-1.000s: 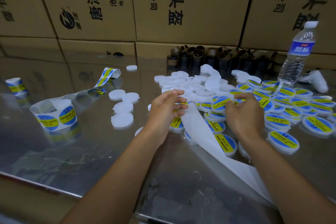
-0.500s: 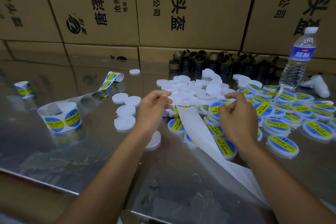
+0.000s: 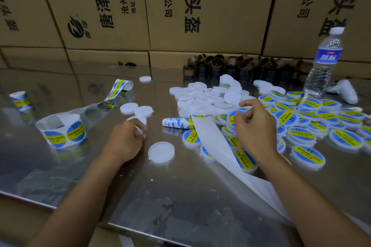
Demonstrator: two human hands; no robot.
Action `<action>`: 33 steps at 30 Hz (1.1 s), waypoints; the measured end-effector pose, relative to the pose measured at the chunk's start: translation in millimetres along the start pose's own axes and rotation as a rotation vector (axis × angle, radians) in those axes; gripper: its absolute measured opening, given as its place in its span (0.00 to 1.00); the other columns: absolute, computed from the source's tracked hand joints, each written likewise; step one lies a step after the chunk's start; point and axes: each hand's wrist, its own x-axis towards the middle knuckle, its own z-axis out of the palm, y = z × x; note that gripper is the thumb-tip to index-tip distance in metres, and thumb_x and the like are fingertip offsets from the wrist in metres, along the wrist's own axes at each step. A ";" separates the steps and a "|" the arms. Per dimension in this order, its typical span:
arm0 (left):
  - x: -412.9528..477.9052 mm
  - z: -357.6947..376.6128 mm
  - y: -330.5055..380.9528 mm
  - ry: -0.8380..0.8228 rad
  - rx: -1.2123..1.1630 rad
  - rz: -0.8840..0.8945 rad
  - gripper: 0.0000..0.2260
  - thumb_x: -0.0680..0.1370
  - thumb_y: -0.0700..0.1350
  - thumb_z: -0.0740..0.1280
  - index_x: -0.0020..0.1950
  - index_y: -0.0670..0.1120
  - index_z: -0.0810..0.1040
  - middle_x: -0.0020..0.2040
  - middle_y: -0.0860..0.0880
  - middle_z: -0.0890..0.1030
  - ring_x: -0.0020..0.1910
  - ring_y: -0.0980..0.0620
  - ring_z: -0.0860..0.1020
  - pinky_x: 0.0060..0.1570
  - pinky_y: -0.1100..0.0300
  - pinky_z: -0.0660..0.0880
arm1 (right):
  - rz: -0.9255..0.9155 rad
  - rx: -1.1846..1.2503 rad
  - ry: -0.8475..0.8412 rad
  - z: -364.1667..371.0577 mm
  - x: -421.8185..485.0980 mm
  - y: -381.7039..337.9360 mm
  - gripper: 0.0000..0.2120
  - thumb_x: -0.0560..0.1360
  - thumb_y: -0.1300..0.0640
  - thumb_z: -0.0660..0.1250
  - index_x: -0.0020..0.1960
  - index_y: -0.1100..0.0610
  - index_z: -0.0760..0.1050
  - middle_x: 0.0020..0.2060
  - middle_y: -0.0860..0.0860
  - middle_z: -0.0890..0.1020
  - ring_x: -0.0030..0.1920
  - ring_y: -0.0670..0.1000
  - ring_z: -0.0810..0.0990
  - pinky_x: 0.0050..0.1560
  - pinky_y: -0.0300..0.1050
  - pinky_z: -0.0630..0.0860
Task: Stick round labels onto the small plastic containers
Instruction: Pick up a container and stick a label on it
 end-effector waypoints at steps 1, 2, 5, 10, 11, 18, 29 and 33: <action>0.6 0.2 0.1 0.001 -0.009 0.000 0.08 0.75 0.36 0.65 0.44 0.49 0.77 0.33 0.54 0.74 0.40 0.50 0.71 0.38 0.64 0.61 | -0.009 0.009 0.006 0.1 -0.1 -0.4 0.09 0.73 0.61 0.63 0.53 0.56 0.74 0.25 0.46 0.72 0.44 0.58 0.75 0.49 0.55 0.72; 0.9 0.6 0.7 0.003 -0.015 0.004 0.10 0.74 0.35 0.64 0.44 0.50 0.76 0.32 0.54 0.74 0.39 0.50 0.72 0.38 0.64 0.61 | -0.018 0.020 0.011 0.4 -0.3 -0.9 0.09 0.73 0.62 0.63 0.52 0.56 0.74 0.25 0.45 0.72 0.43 0.57 0.75 0.49 0.54 0.72; 1.0 2.9 7.0 0.029 -0.130 0.041 0.07 0.76 0.36 0.64 0.46 0.48 0.78 0.34 0.51 0.76 0.38 0.50 0.73 0.41 0.61 0.65 | -0.040 0.057 0.004 1.3 -0.4 -3.8 0.08 0.73 0.62 0.64 0.52 0.55 0.74 0.26 0.46 0.73 0.42 0.56 0.74 0.47 0.50 0.71; -5.6 -9.0 38.6 -0.084 -0.802 0.039 0.05 0.78 0.40 0.65 0.48 0.49 0.80 0.39 0.55 0.82 0.36 0.61 0.77 0.40 0.69 0.73 | -0.063 0.220 -0.120 3.2 -8.7 -15.5 0.08 0.74 0.61 0.66 0.49 0.50 0.74 0.32 0.48 0.77 0.44 0.52 0.76 0.44 0.43 0.69; -6.1 -11.4 45.8 -0.124 -0.906 0.031 0.06 0.79 0.40 0.64 0.48 0.49 0.80 0.38 0.56 0.83 0.36 0.62 0.78 0.40 0.70 0.75 | -0.057 0.275 -0.155 3.6 -11.4 -17.9 0.08 0.74 0.61 0.66 0.49 0.49 0.75 0.34 0.48 0.78 0.45 0.51 0.76 0.45 0.40 0.70; -12.5 3.3 92.5 -0.435 -1.434 -0.055 0.10 0.72 0.43 0.64 0.51 0.43 0.79 0.43 0.46 0.85 0.43 0.52 0.82 0.47 0.59 0.78 | -0.037 0.446 -0.399 10.0 -17.3 -26.7 0.13 0.74 0.55 0.69 0.58 0.50 0.77 0.51 0.46 0.81 0.57 0.44 0.76 0.56 0.31 0.69; -6.2 26.3 118.4 -0.456 -1.602 -0.083 0.13 0.73 0.48 0.64 0.51 0.41 0.79 0.46 0.44 0.84 0.47 0.50 0.82 0.48 0.60 0.80 | 0.167 0.709 -0.377 7.7 -11.9 -28.4 0.03 0.74 0.57 0.68 0.45 0.51 0.79 0.37 0.48 0.85 0.40 0.44 0.83 0.42 0.39 0.78; -11.2 36.4 118.5 -0.465 -1.576 -0.043 0.09 0.76 0.45 0.64 0.55 0.44 0.78 0.49 0.42 0.83 0.47 0.47 0.82 0.45 0.61 0.79 | 0.194 0.717 -0.401 10.4 -13.8 -30.6 0.03 0.73 0.57 0.70 0.46 0.55 0.78 0.35 0.49 0.85 0.37 0.44 0.83 0.39 0.34 0.76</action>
